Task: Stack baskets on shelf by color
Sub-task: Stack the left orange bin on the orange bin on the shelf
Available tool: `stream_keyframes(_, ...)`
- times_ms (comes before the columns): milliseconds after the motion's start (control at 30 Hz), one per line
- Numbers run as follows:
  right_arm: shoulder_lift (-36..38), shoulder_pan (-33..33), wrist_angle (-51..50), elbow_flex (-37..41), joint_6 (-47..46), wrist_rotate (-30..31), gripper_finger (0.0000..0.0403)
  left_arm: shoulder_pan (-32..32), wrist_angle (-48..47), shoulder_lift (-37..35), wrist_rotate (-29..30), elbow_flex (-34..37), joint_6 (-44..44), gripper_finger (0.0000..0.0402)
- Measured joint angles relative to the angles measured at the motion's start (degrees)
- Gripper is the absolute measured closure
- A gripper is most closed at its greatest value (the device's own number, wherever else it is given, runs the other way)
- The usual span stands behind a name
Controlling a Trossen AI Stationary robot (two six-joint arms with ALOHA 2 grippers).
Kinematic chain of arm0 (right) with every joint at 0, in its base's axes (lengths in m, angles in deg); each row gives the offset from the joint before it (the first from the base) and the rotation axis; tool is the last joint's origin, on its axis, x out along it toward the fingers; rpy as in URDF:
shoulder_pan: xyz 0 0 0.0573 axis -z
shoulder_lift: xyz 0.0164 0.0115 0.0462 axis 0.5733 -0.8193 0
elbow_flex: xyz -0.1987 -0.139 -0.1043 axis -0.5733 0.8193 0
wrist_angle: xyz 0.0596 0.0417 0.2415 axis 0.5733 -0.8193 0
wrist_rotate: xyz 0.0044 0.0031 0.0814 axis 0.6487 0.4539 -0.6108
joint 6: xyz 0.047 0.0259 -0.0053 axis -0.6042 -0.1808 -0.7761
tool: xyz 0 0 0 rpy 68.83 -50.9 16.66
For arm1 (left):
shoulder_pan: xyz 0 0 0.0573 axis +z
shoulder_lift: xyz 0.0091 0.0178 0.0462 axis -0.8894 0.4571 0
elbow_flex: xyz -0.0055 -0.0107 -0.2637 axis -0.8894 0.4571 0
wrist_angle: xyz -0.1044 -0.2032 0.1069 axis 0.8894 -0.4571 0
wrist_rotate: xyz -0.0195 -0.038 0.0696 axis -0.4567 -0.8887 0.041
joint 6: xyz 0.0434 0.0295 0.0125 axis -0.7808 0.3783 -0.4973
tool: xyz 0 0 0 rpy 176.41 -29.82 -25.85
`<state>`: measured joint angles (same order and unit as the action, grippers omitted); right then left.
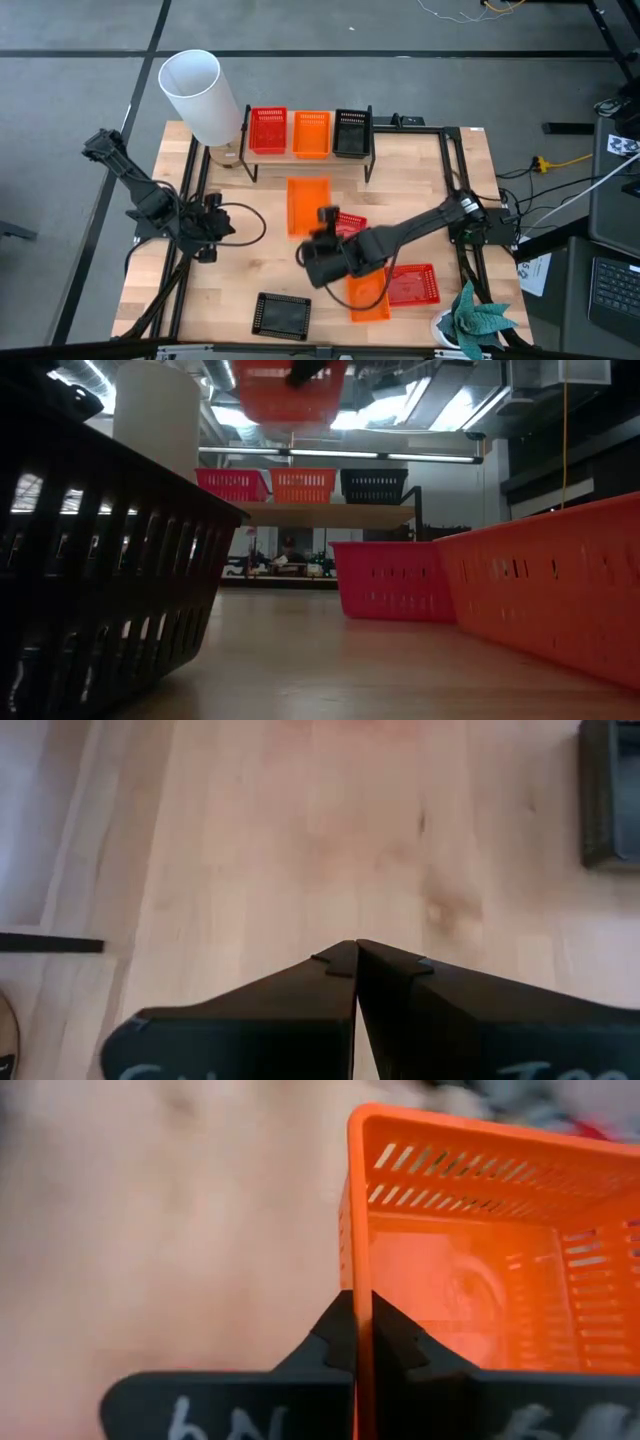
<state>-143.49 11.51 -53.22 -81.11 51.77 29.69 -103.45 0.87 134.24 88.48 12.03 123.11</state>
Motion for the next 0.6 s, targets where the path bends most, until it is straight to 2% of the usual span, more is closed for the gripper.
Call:
stream_keyframes(100,0.0,2.26,-7.33,-5.45,0.39,3.25,0.0402,-2.22,0.03,0.0,1.07,0.0,0.37,0.0401)
stream_keyframes(267,0.04,9.56,-11.19,-12.38,7.48,2.97,0.0402,-5.83,0.13,0.0,5.51,0.0,3.73,0.0401)
stream_keyframes(400,0.13,17.38,-10.31,-15.27,13.93,-2.25,0.0402,-8.71,4.22,0.0,8.21,3.05,6.06,0.0401)
stream_keyframes(600,0.11,27.53,-9.56,-15.55,18.59,-12.19,0.0403,-13.0,20.19,0.02,10.58,14.57,5.44,0.0401)
